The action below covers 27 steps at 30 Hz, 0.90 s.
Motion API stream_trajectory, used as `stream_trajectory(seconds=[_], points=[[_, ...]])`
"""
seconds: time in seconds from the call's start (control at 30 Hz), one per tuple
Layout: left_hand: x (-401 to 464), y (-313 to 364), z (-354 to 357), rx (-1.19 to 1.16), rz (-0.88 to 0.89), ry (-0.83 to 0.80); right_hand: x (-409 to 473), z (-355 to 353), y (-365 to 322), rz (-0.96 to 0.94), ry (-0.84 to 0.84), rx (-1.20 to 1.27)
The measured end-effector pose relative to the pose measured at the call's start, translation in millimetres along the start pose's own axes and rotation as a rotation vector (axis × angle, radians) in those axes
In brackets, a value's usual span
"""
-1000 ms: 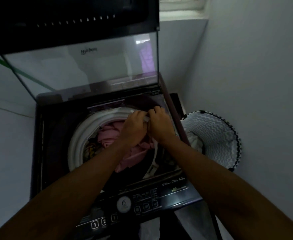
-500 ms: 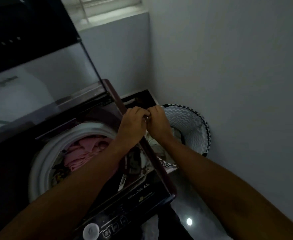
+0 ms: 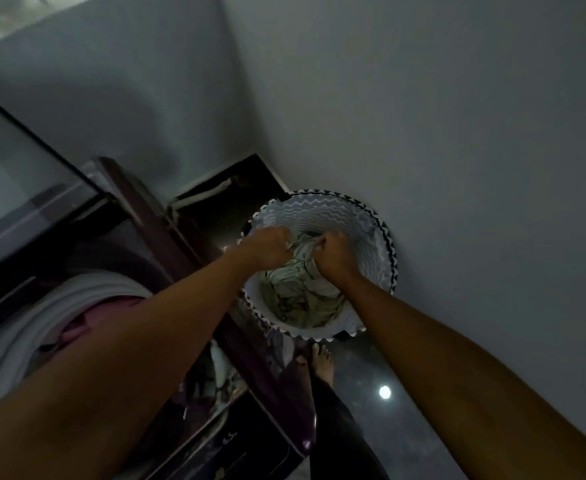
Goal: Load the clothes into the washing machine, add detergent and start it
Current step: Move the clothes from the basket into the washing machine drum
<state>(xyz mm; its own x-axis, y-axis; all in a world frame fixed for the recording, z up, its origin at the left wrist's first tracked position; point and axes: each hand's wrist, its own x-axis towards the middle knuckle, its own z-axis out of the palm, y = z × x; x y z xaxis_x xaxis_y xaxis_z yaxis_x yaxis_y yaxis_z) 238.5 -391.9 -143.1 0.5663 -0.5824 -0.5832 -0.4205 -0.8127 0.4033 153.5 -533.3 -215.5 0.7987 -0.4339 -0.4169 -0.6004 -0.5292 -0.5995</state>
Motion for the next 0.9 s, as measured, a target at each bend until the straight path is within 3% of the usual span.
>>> stream_trajectory(seconds=[0.27,0.43,0.63,0.77,0.9], points=[[83.7,-12.3,43.8,0.097,-0.090,-0.032,85.2,55.3,67.3,0.221,-0.284,0.072],[120.9,-32.5,83.6,0.065,-0.134,-0.109,137.6,131.2,125.4,0.289,-0.418,0.100],[151.7,-65.2,122.8,0.079,-0.220,-0.111,152.7,151.4,118.1,0.361,-0.546,-0.031],[165.1,-89.6,137.5,0.102,-0.262,-0.111,168.6,178.5,123.2,0.393,-0.581,-0.051],[168.1,-93.4,140.0,0.086,-0.274,-0.137,163.0,175.6,119.4,0.459,-0.492,0.087]])
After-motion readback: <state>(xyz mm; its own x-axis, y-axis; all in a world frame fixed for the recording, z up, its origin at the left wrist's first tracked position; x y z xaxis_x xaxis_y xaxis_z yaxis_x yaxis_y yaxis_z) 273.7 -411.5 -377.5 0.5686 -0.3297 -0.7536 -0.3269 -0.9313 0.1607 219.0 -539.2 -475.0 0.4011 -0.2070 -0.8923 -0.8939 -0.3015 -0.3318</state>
